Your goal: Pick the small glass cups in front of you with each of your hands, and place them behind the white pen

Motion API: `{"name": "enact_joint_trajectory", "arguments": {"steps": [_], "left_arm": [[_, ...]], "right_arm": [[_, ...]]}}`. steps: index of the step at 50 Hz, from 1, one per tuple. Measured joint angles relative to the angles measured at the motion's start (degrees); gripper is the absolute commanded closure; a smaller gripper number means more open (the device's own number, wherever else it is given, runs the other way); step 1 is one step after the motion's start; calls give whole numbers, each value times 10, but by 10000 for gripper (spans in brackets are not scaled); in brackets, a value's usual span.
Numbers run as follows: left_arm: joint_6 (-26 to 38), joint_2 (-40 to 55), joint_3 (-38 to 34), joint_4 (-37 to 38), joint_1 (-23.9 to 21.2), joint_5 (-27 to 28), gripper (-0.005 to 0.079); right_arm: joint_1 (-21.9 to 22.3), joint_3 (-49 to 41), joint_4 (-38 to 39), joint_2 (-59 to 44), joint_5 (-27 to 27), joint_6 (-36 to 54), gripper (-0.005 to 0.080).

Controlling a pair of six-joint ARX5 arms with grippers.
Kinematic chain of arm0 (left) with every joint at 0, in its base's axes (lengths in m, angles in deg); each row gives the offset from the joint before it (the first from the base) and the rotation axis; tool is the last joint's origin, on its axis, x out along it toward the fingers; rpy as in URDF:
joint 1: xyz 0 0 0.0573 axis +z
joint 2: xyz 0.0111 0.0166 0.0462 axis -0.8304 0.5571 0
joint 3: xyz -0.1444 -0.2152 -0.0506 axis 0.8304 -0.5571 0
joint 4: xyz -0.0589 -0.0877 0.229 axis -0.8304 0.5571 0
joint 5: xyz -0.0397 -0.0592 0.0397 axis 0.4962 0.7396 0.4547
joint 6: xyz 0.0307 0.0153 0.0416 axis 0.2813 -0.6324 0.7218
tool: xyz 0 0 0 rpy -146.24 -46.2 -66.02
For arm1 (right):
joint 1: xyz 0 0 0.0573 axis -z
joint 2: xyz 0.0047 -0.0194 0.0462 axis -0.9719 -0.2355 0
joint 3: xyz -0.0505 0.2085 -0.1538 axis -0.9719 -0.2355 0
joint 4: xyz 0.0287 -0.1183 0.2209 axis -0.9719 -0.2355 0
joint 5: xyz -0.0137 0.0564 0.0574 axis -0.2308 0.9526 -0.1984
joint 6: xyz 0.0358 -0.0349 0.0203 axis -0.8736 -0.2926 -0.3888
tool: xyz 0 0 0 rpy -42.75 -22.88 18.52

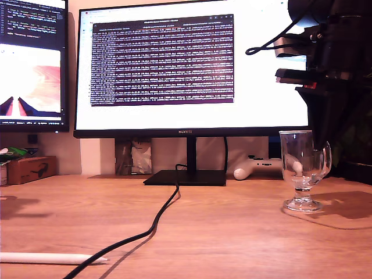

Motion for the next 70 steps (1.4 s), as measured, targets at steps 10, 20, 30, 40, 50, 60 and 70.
{"name": "enact_joint_trajectory", "arguments": {"steps": [10,20,30,40,50,60,70], "left_arm": [[-34,75,67,46,41,-7,481],[-73,152,68,36,46,-6,481],[-78,187,68,0,54,-9,480],[-78,206,68,-37,65,-13,481],[-78,233,68,-52,66,-12,481],[-78,261,68,-75,66,1,481],[-78,278,68,-76,66,5,487]], "right_arm": [[0,0,2,0,0,9,763],[0,0,3,0,0,10,763],[0,0,4,0,0,20,763],[0,0,7,0,0,22,763],[0,0,14,0,0,22,763],[0,0,17,0,0,22,763],[0,0,20,0,0,22,763]]}}
